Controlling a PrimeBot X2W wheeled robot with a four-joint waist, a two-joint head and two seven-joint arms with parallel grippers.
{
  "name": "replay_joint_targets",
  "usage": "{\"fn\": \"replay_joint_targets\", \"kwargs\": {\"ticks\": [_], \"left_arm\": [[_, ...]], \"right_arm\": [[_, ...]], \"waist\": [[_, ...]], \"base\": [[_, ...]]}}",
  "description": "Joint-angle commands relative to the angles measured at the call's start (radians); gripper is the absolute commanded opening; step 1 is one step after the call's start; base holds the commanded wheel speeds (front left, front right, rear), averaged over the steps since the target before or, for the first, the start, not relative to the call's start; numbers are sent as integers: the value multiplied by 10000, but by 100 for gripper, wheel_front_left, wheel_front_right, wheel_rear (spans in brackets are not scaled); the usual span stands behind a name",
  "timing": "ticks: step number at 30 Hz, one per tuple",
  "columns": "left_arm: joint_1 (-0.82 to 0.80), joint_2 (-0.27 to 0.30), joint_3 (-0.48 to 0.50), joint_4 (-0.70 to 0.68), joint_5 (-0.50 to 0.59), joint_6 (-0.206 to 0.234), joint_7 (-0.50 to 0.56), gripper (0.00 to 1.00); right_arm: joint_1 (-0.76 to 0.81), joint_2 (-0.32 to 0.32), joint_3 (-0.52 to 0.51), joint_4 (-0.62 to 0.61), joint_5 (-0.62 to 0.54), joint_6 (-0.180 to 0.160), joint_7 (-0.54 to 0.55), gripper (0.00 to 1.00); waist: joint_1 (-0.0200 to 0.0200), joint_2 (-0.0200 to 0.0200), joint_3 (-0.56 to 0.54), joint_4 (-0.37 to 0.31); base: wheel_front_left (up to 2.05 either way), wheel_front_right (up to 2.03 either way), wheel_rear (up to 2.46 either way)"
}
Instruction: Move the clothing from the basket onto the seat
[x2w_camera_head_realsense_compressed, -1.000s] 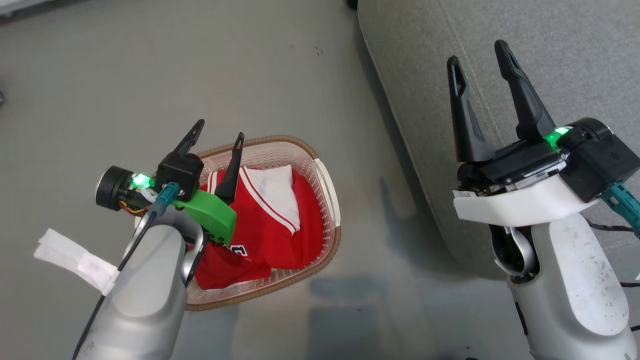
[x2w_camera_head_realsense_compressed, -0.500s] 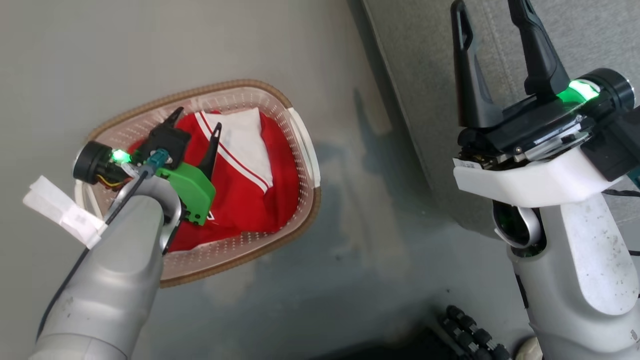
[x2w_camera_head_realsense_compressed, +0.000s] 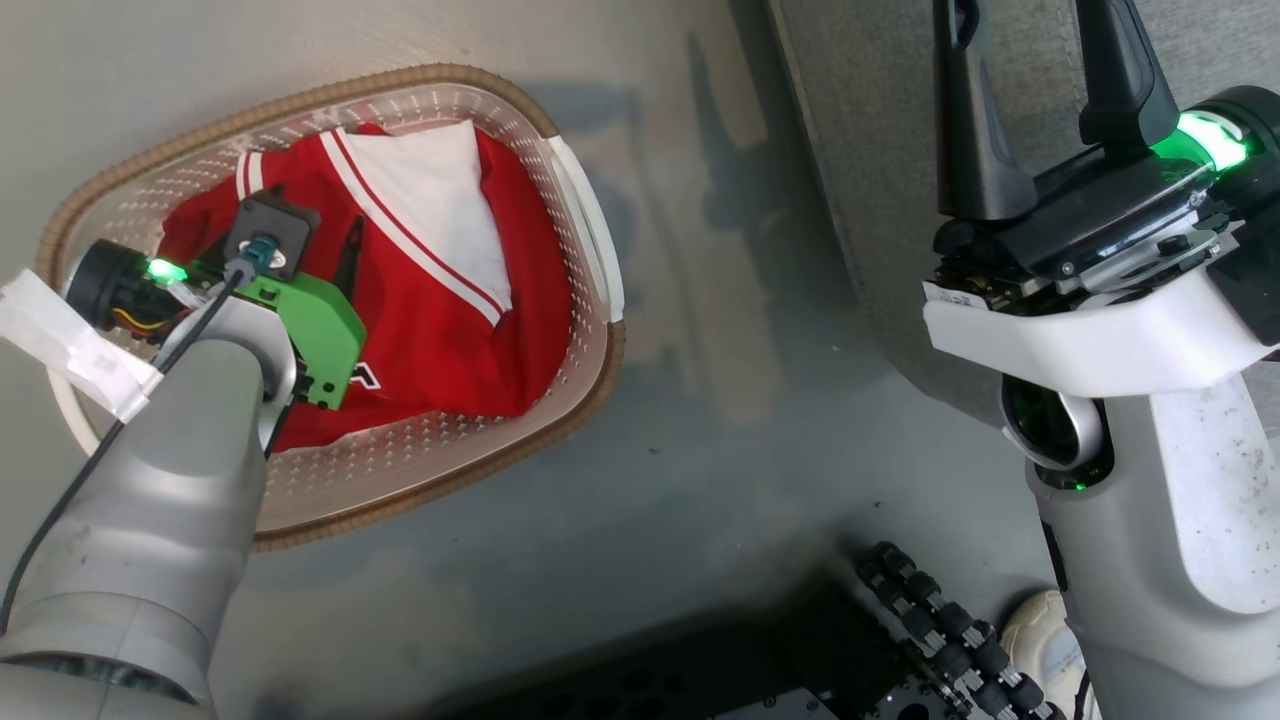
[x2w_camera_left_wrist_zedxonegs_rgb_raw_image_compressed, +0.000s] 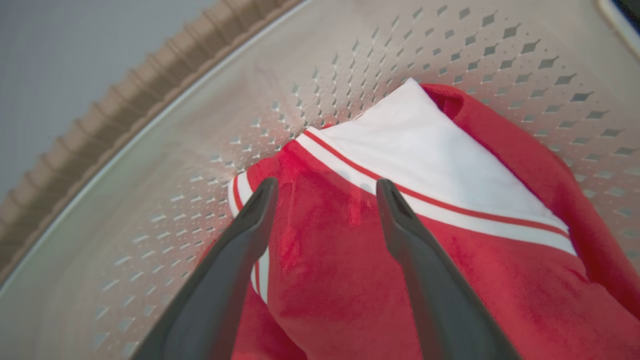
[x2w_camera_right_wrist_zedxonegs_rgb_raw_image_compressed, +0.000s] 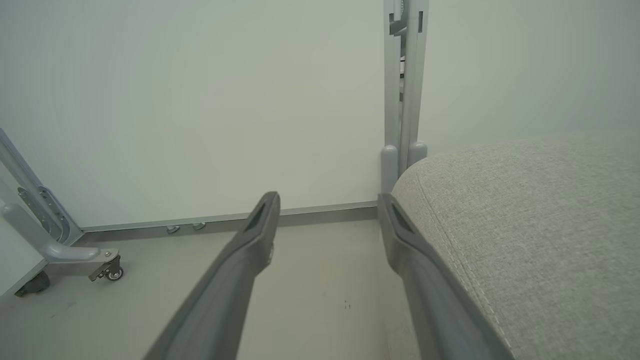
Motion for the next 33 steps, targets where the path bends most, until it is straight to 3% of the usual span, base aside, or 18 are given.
{"fn": "replay_joint_targets", "kwargs": {"ticks": [1, 10, 16, 25, 26, 28, 33], "left_arm": [[-310, 122, 49, 136, -32, 75, 37, 100], [-957, 293, -33, 625, -4, 588, 680, 100], [-1234, 299, 97, 751, -292, 685, 1423, 100], [-1491, -9, -37, 786, -540, 141, 1980, 100], [-1522, -26, -78, 785, -563, 131, 2001, 88], [-1529, -74, -170, 792, -507, 82, 2073, 0], [-1480, -122, -340, 799, -519, 48, 1980, 0]], "right_arm": [[-40, -23, -34, -75, 45, 1, -18, 100], [-14, -25, -115, -290, -23, 1, -18, 100], [-41, -25, -95, -400, -89, 1, -18, 100], [33, -25, -148, -478, -247, 1, -18, 100], [48, -25, -162, -485, -264, 1, -18, 100], [62, -25, -182, -489, -290, 1, -18, 100], [-6, -25, -120, -398, -324, 1, -18, 100]], "waist": [[-1, 0, 328, -87], [-1, 0, 860, -4], [-1, 0, 1165, 59], [-1, 0, 1483, 171], [-1, 0, 1502, 187], [-1, 0, 1508, 214], [-1, 0, 1394, 272]], "base": [[0, 0, 0], [0, 0, 0], [0, 0, 0], [0, 0, 0], [0, 0, 0], [0, 0, 0], [0, 0, 0]]}}
